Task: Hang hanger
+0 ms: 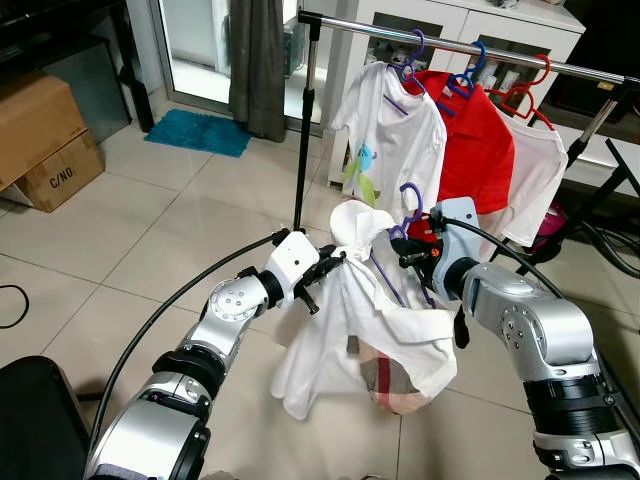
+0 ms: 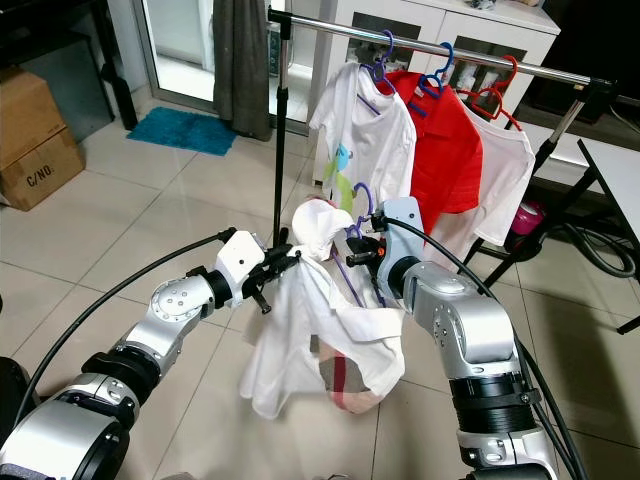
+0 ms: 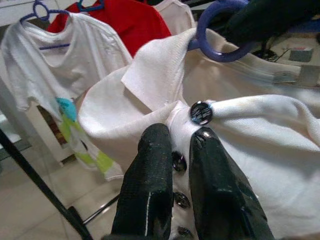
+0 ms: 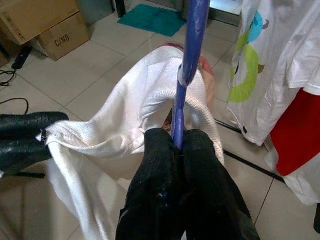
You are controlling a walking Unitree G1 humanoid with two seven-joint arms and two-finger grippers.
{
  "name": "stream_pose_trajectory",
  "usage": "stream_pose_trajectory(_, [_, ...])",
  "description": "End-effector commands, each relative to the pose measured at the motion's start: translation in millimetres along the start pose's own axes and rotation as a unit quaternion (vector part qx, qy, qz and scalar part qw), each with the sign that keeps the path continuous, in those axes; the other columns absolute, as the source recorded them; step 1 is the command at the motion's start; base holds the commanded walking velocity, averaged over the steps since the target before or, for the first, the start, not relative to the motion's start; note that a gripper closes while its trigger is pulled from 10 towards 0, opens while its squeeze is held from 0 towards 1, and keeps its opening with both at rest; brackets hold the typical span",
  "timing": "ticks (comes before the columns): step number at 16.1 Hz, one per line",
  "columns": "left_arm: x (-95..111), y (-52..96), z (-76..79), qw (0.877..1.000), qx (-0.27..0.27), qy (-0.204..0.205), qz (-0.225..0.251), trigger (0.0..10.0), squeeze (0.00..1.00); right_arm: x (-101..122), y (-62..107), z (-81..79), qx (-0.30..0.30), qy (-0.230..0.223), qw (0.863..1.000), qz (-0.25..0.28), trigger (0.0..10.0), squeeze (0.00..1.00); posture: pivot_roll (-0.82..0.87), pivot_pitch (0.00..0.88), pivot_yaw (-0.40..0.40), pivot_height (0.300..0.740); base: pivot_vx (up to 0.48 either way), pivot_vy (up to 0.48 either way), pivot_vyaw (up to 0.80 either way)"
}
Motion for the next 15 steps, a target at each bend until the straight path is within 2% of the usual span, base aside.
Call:
stream_pose_trajectory(1, [8.5,-3.9,0.0,1.000,-0.008,-0.001,0.012,10.0,1.00,13.0,2.1,6.8,-0.009,0.004,1.000,0.022,10.0,0.00,-0.19,0.000,-0.099,0.740,0.000,0.000,0.00])
stream_pose_trajectory(3, [-1.0,5.4,-1.3,0.999,-0.027,0.021,-0.004,10.0,1.00,12.8,4.0,14.6,-0.004,0.028,0.999,0.016,10.0,0.00,-0.18,0.000,-0.091,0.740,0.000,0.000,0.00])
stream_pose_trajectory(5, [-8.4,13.7,-6.2,0.999,-0.027,0.020,-0.020,10.0,1.00,12.0,6.6,16.3,0.012,0.037,0.999,0.013,10.0,0.00,-0.17,0.000,-0.086,0.740,0.000,0.000,0.00])
stream_pose_trajectory(8, [-12.1,35.1,-22.8,0.999,-0.016,0.025,-0.020,10.0,1.00,16.0,15.1,13.8,0.071,0.046,0.996,0.023,10.0,0.00,-0.16,0.000,-0.077,0.740,0.000,0.000,0.00])
stream_pose_trajectory(9, [-1.9,46.9,-35.7,0.999,-0.002,0.047,0.014,10.0,1.00,23.0,23.2,11.3,0.113,0.040,0.992,0.046,10.0,0.00,-0.15,0.000,-0.065,0.740,0.000,0.000,0.00])
stream_pose_trajectory(10, [3.9,52.7,-42.2,0.998,0.006,0.058,0.031,10.0,1.00,26.6,27.5,10.0,0.133,0.035,0.989,0.058,10.0,0.00,-0.15,0.000,-0.065,0.740,0.000,0.000,0.00])
stream_pose_trajectory(11, [15.8,68.3,-62.0,0.995,0.037,0.071,0.059,10.0,1.00,33.9,38.4,7.6,0.182,0.027,0.979,0.083,10.0,0.00,-0.14,0.000,-0.061,0.740,0.000,0.000,0.00])
stream_pose_trajectory(14, [32.5,89.2,-97.0,0.988,0.110,0.071,0.085,10.0,1.00,38.6,52.4,0.0,0.261,0.022,0.960,0.094,10.0,0.00,-0.13,0.000,-0.064,0.740,0.000,0.000,0.00])
stream_pose_trajectory(15, [34.0,92.1,-102.3,0.986,0.125,0.072,0.087,10.0,1.00,38.5,54.4,-2.0,0.274,0.024,0.957,0.092,10.0,0.00,-0.13,0.000,-0.065,0.740,0.000,0.000,0.00])
Point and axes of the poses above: a point about 5 cm out from each wrist's last joint towards the gripper, its own y axis pointing back from the gripper into the wrist, its own x axis along the axis of the wrist's last joint, z = x × y, the point moved 4 cm from there along -y, pointing out of the wrist towards the gripper, and after that the axes turned 1 degree about y, right-handed, at the moved point
